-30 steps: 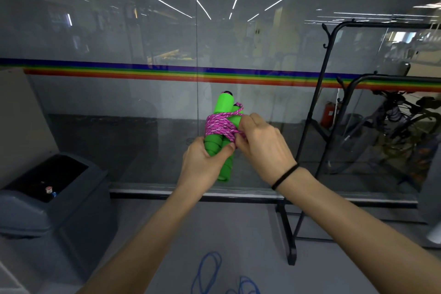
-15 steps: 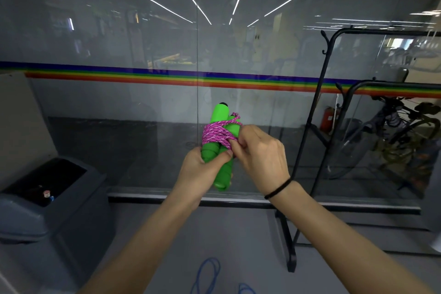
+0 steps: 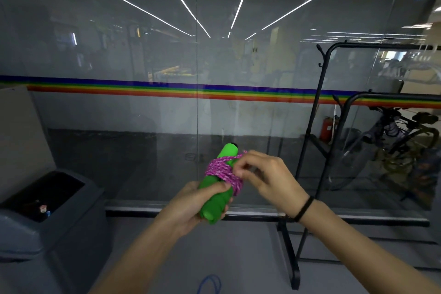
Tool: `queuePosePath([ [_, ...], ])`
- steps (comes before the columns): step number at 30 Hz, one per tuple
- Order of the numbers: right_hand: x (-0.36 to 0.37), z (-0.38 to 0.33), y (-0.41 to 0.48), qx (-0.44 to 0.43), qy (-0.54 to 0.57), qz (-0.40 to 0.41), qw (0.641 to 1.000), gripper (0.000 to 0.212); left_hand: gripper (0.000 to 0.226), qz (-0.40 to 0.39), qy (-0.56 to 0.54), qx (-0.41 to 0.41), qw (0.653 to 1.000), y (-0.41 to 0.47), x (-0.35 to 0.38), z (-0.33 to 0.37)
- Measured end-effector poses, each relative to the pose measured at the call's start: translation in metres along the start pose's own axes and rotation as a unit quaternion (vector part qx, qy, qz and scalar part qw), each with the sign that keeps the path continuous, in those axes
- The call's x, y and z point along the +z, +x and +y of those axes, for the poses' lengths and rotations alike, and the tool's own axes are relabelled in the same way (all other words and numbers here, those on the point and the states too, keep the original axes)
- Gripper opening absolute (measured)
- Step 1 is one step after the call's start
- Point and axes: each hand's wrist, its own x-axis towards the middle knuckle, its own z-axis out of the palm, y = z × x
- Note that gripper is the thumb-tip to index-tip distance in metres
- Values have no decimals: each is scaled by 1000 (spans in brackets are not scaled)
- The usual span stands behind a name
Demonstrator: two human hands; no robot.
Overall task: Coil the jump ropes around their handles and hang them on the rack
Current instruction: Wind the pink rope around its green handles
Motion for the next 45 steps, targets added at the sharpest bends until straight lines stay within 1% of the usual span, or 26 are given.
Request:
queuePosePath([
  [2, -3, -1, 0, 8, 12, -51, 999, 23, 13, -12, 22, 1, 1000, 0, -3, 0],
  [3, -4, -1, 1, 5, 5, -65, 998, 23, 12, -16, 21, -5, 1000, 0, -3, -1],
  [7, -6, -2, 7, 33, 9, -77, 996, 11, 14, -27, 3, -26, 999, 3, -3, -1],
  [9, -7, -3, 9, 42, 0, -99, 994, 9, 15, -30, 4, -29, 999, 3, -4, -3],
  [12, -8, -4, 11, 31, -8, -118, 993, 8, 16, -31, 4, -27, 999, 2, -5, -2],
  [15, -7, -5, 10, 14, 10, -92, 996, 8, 18, -22, 0, -16, 1000, 1, -5, 1],
  [17, -4, -7, 7, 0, 7, -65, 998, 11, 17, -8, -11, -7, 1000, -1, -5, 2],
  [19, -2, -7, 5, -21, -21, -45, 999, 14, 16, 10, -16, 4, 1000, -2, -3, 2],
  [21, 0, -7, 5, -32, -55, -31, 997, 12, 15, 29, -12, 13, 999, -3, -1, 1],
  [24, 2, -5, 5, -24, -82, -23, 996, 10, 14, 48, -3, 18, 999, -5, 2, -2],
  [27, 4, -4, 4, -24, -102, -39, 994, 11, 11, 58, 4, 26, 998, -7, 4, -5],
  [30, 5, -5, 1, -19, -73, -41, 996, 13, 10, 67, 14, 37, 997, -10, 4, -9],
  [33, 9, -6, -6, -17, -41, -14, 999, 13, 8, 86, 29, 72, 993, -15, 4, -11],
  [36, 16, -10, -14, -30, -44, 8, 999, 10, 5, 100, 47, 101, 989, -21, 4, -13],
  [38, 22, -13, -18, -44, -63, 27, 997, 11, 6, 104, 38, 99, 989, -23, 4, -13],
  [41, 29, -18, -20, -38, -71, 53, 995, 14, 9, 112, 17, 79, 990, -24, 5, -14],
  [45, 35, -22, -22, -21, -77, 57, 995, 10, 15, 99, -60, 19, 993, -26, 7, -16],
])
